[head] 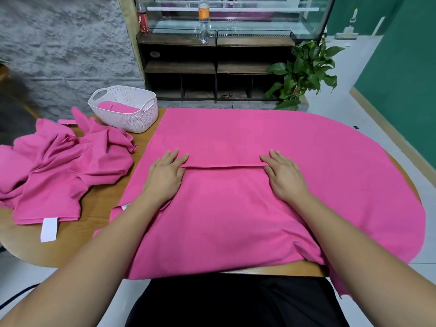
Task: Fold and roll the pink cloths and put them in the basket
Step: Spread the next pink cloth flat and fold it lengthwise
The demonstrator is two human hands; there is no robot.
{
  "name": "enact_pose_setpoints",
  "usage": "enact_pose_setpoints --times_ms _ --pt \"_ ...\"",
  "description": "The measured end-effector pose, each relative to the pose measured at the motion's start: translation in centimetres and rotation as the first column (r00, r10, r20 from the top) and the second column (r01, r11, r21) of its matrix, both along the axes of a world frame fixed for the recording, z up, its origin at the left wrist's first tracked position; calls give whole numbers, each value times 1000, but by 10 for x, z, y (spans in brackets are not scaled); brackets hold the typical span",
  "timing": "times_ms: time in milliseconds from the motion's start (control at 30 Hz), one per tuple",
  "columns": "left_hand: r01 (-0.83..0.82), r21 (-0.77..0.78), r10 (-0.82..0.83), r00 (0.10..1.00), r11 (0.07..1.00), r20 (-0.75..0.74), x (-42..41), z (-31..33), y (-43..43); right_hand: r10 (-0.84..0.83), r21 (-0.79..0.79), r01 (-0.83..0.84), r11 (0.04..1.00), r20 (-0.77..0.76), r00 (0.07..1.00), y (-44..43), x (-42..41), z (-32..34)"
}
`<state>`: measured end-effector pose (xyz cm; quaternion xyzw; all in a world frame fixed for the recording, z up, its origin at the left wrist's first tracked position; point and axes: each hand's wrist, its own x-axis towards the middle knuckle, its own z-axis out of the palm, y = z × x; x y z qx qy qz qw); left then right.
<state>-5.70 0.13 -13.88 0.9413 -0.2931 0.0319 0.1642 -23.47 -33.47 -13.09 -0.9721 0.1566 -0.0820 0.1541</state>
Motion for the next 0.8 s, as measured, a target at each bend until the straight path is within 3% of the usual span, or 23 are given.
enact_pose_setpoints --times_ms 600,800 --pt "40 -21 -40 999 999 2 -104 -10 55 -4 28 3 1000 64 998 48 -119 -15" --pt "51 -89 -54 998 995 -41 -90 4 48 4 181 -32 983 152 988 37 -102 4"
